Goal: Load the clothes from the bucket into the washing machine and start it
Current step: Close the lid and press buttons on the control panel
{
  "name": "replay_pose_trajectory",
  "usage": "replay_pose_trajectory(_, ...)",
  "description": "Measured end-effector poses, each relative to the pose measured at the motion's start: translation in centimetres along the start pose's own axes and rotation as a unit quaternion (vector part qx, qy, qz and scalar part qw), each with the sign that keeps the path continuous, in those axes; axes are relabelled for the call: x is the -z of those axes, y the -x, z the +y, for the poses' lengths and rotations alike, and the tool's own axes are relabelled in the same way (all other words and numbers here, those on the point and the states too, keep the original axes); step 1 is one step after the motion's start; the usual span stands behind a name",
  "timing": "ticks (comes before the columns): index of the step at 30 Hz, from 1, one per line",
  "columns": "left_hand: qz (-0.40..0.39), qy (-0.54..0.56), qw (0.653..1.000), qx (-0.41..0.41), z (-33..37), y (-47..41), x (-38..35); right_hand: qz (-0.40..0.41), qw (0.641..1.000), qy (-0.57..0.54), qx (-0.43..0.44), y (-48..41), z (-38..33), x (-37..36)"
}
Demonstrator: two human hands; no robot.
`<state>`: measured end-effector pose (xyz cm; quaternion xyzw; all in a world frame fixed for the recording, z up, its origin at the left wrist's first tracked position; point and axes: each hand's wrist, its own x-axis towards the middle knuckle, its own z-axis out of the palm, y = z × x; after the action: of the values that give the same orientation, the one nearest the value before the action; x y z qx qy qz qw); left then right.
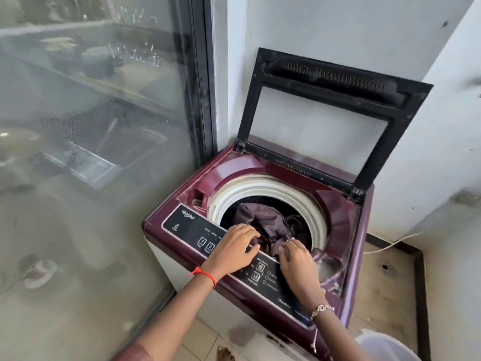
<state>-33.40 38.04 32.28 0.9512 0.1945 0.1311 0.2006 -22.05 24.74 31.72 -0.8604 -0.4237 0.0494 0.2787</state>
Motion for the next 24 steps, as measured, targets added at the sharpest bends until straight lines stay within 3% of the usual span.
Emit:
replay_pose_trajectory(14,-0.032,0.006,0.999,-0.021,-5.8,-5.7,0.0,-0.056,0.998,0.035,-0.001,-5.7,-1.4,-3.9)
replay_pose_trajectory(24,-0.056,0.03,0.994,-0.093,-8.1,-12.3,2.1,-0.024,0.993,0.095,-0.067,-10.0,-3.3,-3.3)
